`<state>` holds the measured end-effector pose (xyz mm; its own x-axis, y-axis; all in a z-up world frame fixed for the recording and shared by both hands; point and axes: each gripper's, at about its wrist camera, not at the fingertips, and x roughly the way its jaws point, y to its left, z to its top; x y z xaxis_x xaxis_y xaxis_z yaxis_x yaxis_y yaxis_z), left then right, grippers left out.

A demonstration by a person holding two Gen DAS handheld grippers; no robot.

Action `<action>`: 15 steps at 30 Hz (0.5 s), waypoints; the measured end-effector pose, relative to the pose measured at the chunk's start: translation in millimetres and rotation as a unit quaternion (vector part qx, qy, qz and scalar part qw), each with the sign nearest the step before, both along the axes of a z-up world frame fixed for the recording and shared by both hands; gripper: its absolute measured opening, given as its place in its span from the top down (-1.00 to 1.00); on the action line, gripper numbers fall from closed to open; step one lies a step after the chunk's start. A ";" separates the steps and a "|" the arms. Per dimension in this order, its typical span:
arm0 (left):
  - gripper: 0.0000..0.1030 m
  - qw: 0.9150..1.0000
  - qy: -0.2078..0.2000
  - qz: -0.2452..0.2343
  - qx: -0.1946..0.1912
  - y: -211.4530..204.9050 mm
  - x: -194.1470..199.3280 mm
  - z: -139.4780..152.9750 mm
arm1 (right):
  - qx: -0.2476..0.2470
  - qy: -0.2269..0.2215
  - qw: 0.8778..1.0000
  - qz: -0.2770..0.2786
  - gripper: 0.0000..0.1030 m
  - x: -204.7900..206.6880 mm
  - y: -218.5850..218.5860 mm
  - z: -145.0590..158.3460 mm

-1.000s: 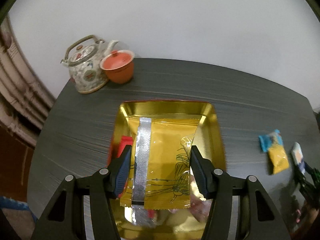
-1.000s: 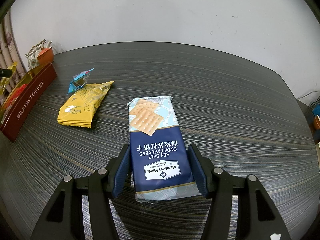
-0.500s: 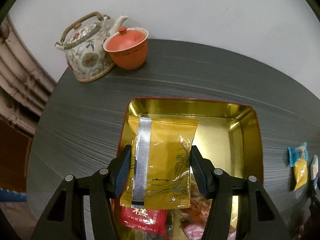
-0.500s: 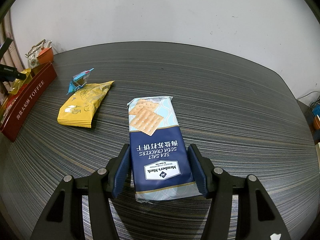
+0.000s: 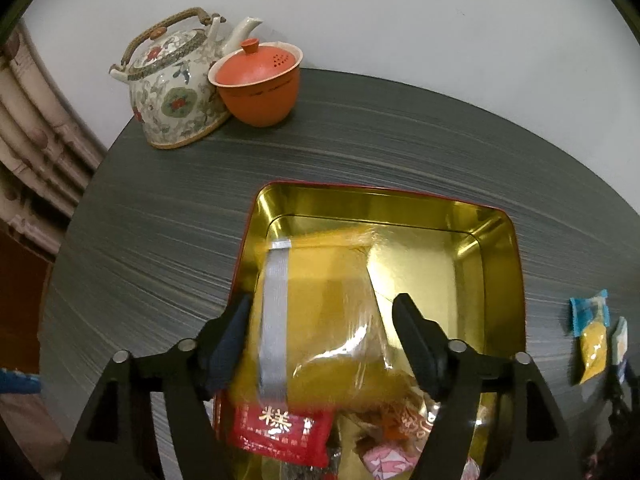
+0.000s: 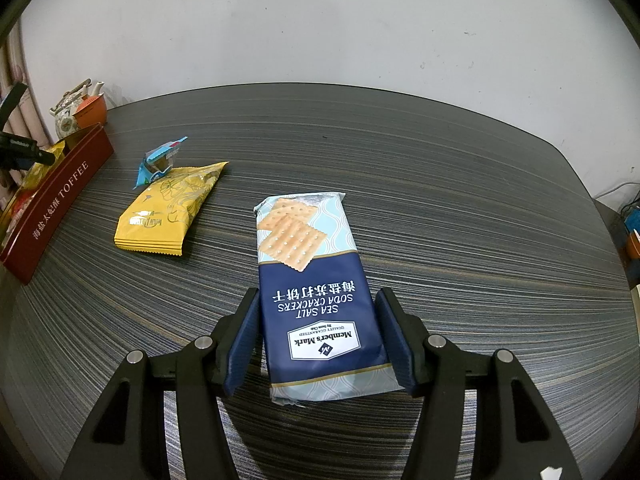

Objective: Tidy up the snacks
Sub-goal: 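Lower the yellow bag into the tin and open the left gripper, then lift the open left gripper away from the tin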

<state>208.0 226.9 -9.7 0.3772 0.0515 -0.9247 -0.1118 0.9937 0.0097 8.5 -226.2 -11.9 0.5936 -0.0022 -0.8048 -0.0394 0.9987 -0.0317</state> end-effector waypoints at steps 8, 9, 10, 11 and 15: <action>-0.44 1.000 -0.020 -0.014 -0.009 0.9 -21.5 19.2 | 0.000 0.000 1.000 0.000 -0.07 0.0 0.2 -0.4; -0.44 1.000 -0.024 -0.017 -0.006 -0.2 -25.9 22.9 | 0.000 0.000 1.000 0.000 -0.07 0.2 0.6 -0.5; -0.44 0.999 -0.030 -0.021 -0.002 -0.8 -31.1 27.2 | 0.000 0.000 1.000 0.000 -0.07 0.1 0.4 -0.5; -0.44 0.999 -0.036 -0.025 -0.001 -1.3 -35.2 30.7 | 0.000 0.000 1.000 0.000 -0.07 0.0 0.3 -0.6; -0.44 0.998 -0.055 -0.037 0.003 -1.2 -54.0 45.0 | -0.001 0.000 1.000 0.000 -0.07 0.2 0.8 -0.8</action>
